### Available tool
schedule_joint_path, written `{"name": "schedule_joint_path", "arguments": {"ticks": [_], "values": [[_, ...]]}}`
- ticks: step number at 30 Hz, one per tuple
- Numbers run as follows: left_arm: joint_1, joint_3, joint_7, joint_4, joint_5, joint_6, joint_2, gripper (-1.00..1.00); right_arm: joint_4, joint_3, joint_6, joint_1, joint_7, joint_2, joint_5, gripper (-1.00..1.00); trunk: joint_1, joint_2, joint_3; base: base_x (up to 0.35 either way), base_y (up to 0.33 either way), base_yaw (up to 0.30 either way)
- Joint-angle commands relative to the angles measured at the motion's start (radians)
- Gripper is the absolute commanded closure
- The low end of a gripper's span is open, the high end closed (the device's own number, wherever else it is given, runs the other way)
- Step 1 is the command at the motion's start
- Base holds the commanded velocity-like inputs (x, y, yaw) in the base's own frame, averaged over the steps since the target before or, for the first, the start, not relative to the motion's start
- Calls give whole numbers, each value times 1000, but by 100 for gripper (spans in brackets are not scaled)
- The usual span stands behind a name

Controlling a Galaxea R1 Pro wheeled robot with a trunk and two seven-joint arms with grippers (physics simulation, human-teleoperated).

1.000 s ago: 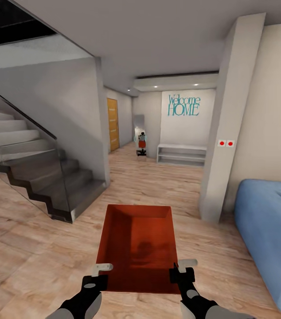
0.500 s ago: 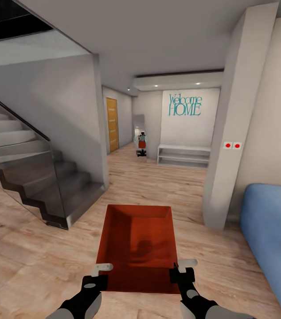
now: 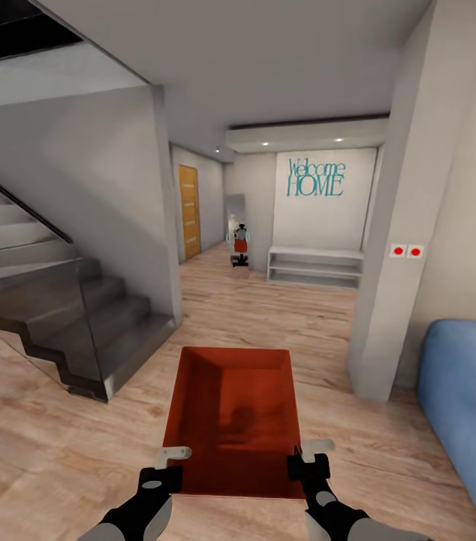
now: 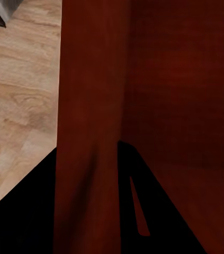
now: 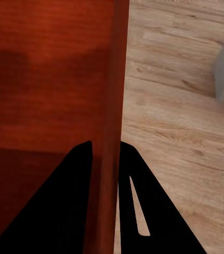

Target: Move the two storage containers from the living room to the garage. In the garage, place one container on the floor and stack the other container on top of it (either order is fine).

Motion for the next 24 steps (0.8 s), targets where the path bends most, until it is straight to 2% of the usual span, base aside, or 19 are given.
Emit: {"name": "schedule_joint_path", "arguments": {"ticks": [1,8,17,24], "values": [[0,-6,12,4,17,1,1,100,-1,-26,-58,-2,-12,0,-22,100,1,-1,-1,322,0,0],[0,-6,12,4,17,1,1,100,0,-26,-59,-2,-12,1,-21,100,1,-1,-1,322,0,-7],[0,-5,12,4,16,1,1,100,0,-26,-59,-2,-15,1,-20,100,1,-1,-1,322,0,-167],[0,-5,12,4,16,1,1,100,-1,-26,-59,-2,-15,1,-21,100,1,-1,-1,322,0,-7]]}}
